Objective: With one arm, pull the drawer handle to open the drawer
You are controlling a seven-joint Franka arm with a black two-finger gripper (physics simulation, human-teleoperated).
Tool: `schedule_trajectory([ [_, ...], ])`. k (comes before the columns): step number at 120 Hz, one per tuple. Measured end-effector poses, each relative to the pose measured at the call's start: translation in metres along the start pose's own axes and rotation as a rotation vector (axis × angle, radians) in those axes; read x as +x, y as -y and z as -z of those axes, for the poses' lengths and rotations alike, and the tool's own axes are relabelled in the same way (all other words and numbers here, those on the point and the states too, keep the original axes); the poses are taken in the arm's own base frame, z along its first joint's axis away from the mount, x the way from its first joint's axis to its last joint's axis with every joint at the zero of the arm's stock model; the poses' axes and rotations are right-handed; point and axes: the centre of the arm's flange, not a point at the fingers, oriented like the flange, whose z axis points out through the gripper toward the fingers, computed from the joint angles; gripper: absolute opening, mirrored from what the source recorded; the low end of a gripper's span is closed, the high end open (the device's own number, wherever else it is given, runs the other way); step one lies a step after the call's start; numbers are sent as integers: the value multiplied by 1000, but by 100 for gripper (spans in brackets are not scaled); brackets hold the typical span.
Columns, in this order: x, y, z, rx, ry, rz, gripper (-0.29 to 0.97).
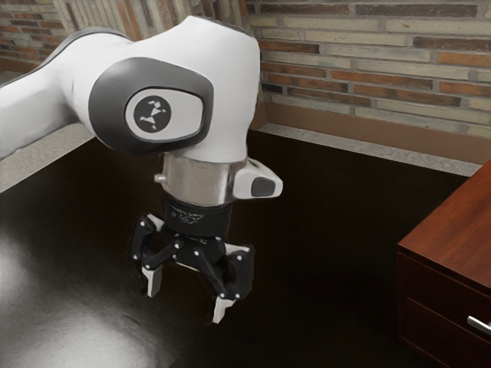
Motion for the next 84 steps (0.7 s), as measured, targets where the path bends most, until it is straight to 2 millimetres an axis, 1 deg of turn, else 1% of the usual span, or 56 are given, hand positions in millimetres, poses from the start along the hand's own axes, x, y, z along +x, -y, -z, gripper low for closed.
schedule_trajectory([
  [6,5,-6,8,-55,-69,89,68],
  [19,12,-7,27,-162,-161,269,68],
  [22,12,-8,31,-187,-169,301,68],
  [32,1,-5,49,-257,-194,404,68],
  [42,8,-8,65,-319,-195,492,68],
  [49,12,-18,67,-354,-173,527,68],
  [54,9,-30,65,-371,-163,532,68],
  [60,-1,-50,64,-395,-165,521,68],
  [64,-10,-67,63,-412,-170,506,68],
  [73,-22,-114,56,-441,-182,476,68],
  [84,-48,-159,52,-484,-200,441,68],
])
